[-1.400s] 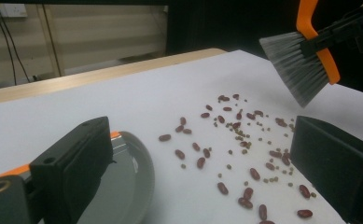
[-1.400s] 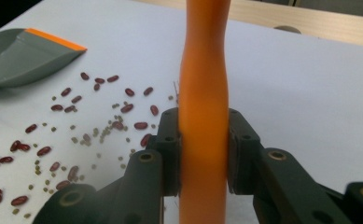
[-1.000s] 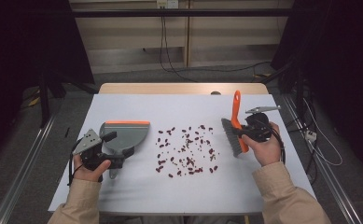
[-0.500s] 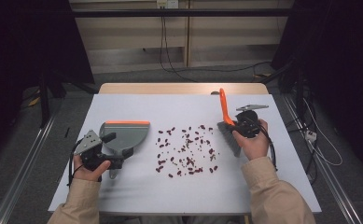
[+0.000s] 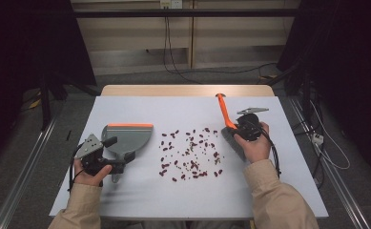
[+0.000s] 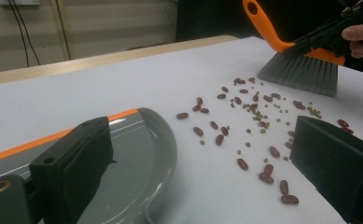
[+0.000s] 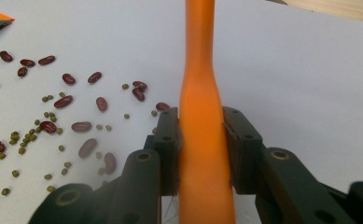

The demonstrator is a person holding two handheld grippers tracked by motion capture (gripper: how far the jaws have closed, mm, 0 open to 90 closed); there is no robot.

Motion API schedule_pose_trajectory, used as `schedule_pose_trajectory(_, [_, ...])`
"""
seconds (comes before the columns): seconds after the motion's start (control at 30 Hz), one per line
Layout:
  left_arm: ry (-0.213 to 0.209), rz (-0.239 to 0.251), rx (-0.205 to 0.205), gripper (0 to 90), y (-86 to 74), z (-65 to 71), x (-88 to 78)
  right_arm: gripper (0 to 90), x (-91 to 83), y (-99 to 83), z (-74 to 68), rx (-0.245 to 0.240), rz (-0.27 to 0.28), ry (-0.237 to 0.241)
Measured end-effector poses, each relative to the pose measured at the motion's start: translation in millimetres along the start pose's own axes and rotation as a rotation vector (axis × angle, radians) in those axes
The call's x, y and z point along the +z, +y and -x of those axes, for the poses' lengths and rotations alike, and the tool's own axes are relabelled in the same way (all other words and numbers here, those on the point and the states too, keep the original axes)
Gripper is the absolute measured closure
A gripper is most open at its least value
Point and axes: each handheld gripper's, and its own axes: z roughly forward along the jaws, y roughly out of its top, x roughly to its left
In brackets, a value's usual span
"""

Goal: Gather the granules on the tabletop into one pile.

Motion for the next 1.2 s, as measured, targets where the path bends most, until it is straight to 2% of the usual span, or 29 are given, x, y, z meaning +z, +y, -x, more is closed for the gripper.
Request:
schedule_pose_trajectory(0.17, [-0.002,0.000,-0.004,5.6,-0.4,0.7,1.2,68.6,0.5,-0.6,-0.8,-0.003,0.004,0.009])
schedule_pose_trajectory(0.23, [-0.003,0.001,-0.004,5.6,-0.4,0.7,1.1,65.1,-0.6,-1.3,-1.3,-0.007,0.007,0.016])
schedule_pose_trajectory(0.3, [-0.003,0.002,-0.004,5.6,-0.3,0.8,0.8,59.8,-2.8,-1.9,-1.9,-0.015,0.012,0.012])
schedule_pose_trajectory(0.47, [-0.004,0.000,0.003,5.6,-0.2,1.2,0.4,58.6,-12.9,-5.5,-3.6,-0.033,0.020,0.024])
schedule_pose_trajectory(0.63, [-0.002,0.002,0.004,5.6,0.1,1.7,-0.1,61.4,-22.6,-10.2,-4.6,-0.044,0.030,0.021])
schedule_pose_trajectory(0.77, [-0.003,0.004,0.005,5.6,0.2,2.9,-0.1,70.1,-22.3,-15.6,-5.7,-0.067,0.013,0.013])
schedule_pose_trajectory(0.9, [-0.002,0.000,0.009,5.6,0.0,3.4,0.0,71.4,-22.3,-18.9,-2.9,-0.093,0.032,-0.001])
schedule_pose_trajectory(1.07, [-0.003,0.000,0.009,5.6,0.0,3.5,-0.3,71.6,-22.3,-17.8,2.1,-0.041,0.026,0.027])
schedule_pose_trajectory(1.2, [-0.005,-0.003,0.011,5.6,-0.1,3.4,-0.2,71.7,-21.1,-17.1,6.2,-0.045,0.039,0.042])
